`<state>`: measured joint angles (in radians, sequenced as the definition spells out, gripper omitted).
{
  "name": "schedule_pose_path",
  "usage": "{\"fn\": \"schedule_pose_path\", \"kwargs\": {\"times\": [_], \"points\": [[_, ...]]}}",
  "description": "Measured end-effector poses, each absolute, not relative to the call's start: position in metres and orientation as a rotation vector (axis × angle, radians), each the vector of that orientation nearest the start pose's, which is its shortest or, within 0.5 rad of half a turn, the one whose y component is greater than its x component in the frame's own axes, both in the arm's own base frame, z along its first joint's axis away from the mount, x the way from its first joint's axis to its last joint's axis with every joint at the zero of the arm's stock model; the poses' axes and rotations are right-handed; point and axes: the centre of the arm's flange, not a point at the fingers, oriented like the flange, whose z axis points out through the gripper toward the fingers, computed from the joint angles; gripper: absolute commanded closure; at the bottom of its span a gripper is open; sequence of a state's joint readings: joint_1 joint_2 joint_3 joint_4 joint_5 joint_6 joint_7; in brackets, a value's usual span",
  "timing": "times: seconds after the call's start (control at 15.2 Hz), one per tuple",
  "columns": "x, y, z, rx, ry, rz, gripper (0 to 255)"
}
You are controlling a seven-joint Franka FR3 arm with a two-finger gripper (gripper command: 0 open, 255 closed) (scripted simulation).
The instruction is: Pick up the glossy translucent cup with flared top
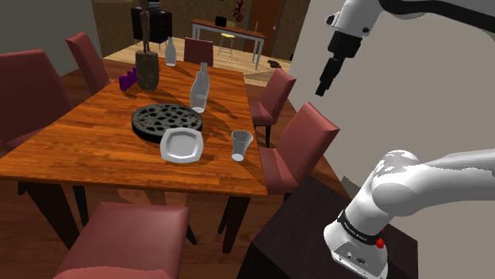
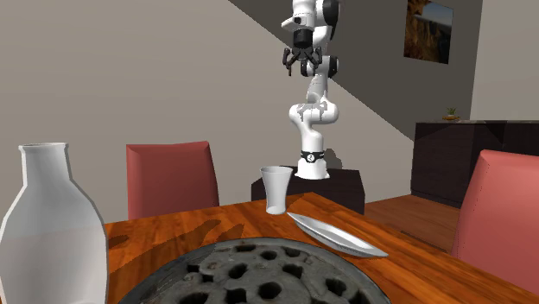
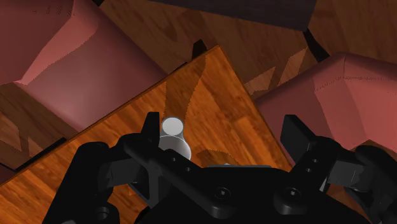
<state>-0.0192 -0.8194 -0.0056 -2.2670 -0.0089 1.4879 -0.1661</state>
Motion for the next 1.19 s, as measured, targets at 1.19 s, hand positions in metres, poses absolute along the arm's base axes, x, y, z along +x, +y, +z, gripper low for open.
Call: {"fn": "schedule_pose_path", "kwargs": {"times": [1.19], "points": [[0.421, 0.03, 0.47, -3.279, -0.214, -0.028, 0]]}}
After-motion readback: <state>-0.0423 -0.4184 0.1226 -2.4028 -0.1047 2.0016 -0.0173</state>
